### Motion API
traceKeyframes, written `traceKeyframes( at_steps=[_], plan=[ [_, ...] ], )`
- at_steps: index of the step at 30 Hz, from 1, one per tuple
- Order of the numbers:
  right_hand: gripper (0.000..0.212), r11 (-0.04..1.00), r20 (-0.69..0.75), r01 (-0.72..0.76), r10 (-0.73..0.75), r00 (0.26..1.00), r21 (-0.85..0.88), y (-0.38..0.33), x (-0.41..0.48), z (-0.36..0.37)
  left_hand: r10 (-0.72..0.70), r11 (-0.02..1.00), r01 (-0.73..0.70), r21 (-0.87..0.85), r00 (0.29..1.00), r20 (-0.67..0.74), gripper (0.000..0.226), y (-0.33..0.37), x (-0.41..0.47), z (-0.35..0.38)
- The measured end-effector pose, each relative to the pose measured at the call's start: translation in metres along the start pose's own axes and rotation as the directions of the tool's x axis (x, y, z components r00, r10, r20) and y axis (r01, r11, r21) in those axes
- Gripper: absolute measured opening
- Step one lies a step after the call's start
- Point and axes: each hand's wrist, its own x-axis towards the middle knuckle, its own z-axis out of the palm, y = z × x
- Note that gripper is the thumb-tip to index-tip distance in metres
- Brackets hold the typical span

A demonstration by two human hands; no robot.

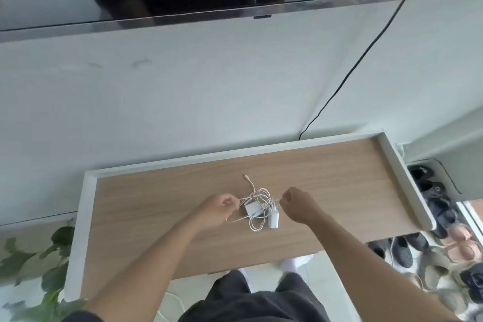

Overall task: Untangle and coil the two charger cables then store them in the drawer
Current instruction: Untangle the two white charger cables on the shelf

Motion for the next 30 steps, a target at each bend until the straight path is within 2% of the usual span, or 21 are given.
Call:
traceKeyframes(
  at_steps=[2,7,11,13,17,21,26,30],
  plan=[
    [0.02,0.999,0.026,-0.035,0.035,0.999,0.0,0.004,0.003,0.011,-0.004,1.0,0.003,0.012,1.0,0.018,0.033,0.005,0.005,0.011],
    [0.051,0.987,0.128,-0.133,0.121,0.984,0.087,0.015,0.007,0.044,-0.09,0.996,0.09,-0.024,0.996,0.027,0.058,0.013,0.013,0.052],
    [0.059,0.975,0.12,-0.163,0.145,0.982,0.15,0.015,0.014,0.067,-0.089,0.994,0.088,0.071,0.996,0.01,0.035,0.005,0.023,0.075],
    [0.057,0.971,0.1,-0.166,0.15,0.984,0.17,0.015,0.017,0.075,-0.077,0.994,0.078,0.08,0.997,-0.017,0.023,0.001,0.027,0.079],
    [0.05,0.962,0.072,-0.177,0.165,0.984,0.208,0.013,0.019,0.079,-0.039,0.994,0.049,0.097,0.994,-0.098,0.025,-0.006,0.03,0.071],
    [0.046,0.965,0.12,-0.147,0.123,0.985,0.218,0.016,0.02,0.077,-0.015,0.998,0.027,0.061,0.981,-0.194,0.021,-0.005,0.028,0.05],
    [0.042,0.963,0.171,-0.049,0.003,0.985,0.267,0.01,0.012,0.061,-0.071,0.995,0.043,-0.091,0.943,-0.327,0.022,-0.009,0.02,0.016],
    [0.025,0.919,0.113,-0.021,-0.026,0.993,0.394,0.002,-0.002,0.046,-0.153,0.96,0.043,-0.276,0.908,-0.39,0.021,-0.02,0.018,-0.008]
  ],
)
